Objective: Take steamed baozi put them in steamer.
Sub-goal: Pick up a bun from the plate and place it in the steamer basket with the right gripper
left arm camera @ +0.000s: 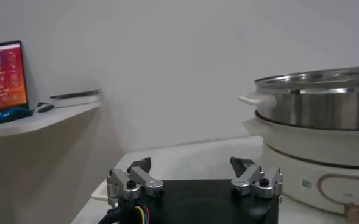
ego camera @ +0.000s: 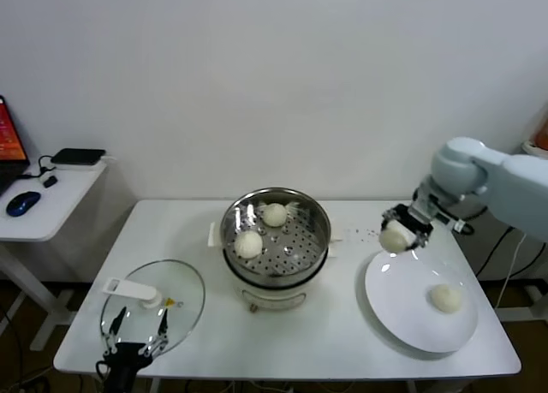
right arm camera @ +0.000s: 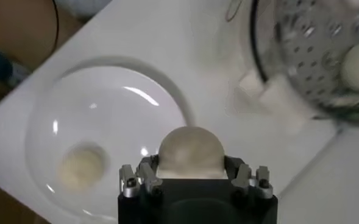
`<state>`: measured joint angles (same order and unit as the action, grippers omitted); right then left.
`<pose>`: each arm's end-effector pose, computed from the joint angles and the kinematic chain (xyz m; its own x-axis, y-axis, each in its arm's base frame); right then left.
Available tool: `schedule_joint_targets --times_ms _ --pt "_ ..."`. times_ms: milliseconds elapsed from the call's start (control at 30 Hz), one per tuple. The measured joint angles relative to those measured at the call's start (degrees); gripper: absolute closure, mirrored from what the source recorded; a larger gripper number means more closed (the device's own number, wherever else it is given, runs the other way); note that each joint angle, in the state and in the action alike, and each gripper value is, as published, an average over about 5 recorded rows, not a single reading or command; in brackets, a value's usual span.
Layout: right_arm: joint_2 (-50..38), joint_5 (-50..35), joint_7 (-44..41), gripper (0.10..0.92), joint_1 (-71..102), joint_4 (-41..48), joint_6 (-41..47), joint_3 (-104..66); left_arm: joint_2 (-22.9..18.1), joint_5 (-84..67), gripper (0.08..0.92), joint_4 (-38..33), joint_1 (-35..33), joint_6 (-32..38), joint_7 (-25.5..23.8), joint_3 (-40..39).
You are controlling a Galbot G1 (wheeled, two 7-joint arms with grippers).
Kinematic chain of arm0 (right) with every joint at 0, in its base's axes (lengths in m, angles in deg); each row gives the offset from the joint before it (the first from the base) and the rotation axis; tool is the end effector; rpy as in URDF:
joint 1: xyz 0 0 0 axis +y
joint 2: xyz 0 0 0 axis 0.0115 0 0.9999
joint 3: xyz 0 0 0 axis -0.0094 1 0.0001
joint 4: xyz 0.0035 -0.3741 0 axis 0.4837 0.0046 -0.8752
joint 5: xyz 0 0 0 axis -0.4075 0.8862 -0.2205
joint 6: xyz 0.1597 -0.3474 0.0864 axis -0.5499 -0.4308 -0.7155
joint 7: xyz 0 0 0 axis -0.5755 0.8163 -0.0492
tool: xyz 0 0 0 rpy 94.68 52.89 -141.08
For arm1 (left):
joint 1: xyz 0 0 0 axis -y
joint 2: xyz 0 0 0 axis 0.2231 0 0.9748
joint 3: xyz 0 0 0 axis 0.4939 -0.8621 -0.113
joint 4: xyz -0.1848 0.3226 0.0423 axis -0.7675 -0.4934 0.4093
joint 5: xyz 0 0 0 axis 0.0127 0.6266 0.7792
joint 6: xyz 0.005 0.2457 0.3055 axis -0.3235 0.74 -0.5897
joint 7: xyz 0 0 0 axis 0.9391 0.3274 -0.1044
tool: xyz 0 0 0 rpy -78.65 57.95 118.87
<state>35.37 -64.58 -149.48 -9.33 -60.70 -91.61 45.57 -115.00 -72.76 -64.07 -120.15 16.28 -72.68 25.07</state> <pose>0.5433 -0.0942 -0.0263 -0.2261 -0.0844 0.9704 -0.6086 -0.7656 -0.2084 0.1185 0.0920 -0.3800 -0.9886 -0.0442 0.1436 -0.0246 0.9905 0.1354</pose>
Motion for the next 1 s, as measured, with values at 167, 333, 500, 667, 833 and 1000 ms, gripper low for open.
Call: schedule_joint_targets --times_ms 167,333,500,667,833,1000 --pt "4.5 2.87 -0.14 0.327 -4.25 -2.33 -4.09 -0.44 -0.16 0.21 0.177 -0.17 0.04 -0.17 0.01 -0.06" --pt "9.74 5.64 -0.26 0.324 -6.05 -3.67 -6.26 -1.26 -0.25 0.23 0.177 -0.48 0.01 -0.29 0.03 -0.03" --pt "15.37 8.18 -0.27 0.323 -6.0 -3.54 -7.34 -2.08 -0.3 0.27 0.177 -1.03 0.08 -0.62 0.03 -0.04" --pt "20.93 10.22 -0.24 0.329 -4.28 -2.16 -7.89 -2.6 -0.38 0.31 0.177 -1.36 0.39 -0.92 0.04 0.01" --pt "26.22 11.62 -0.22 0.33 -1.55 0.03 -7.78 -2.71 -0.35 0.31 0.177 -1.19 0.3 -0.92 0.05 0.24" --pt "30.39 12.52 -0.22 0.33 1.26 2.06 -7.4 -2.75 -0.19 0.29 0.177 -1.0 0.24 -0.94 0.05 0.46"
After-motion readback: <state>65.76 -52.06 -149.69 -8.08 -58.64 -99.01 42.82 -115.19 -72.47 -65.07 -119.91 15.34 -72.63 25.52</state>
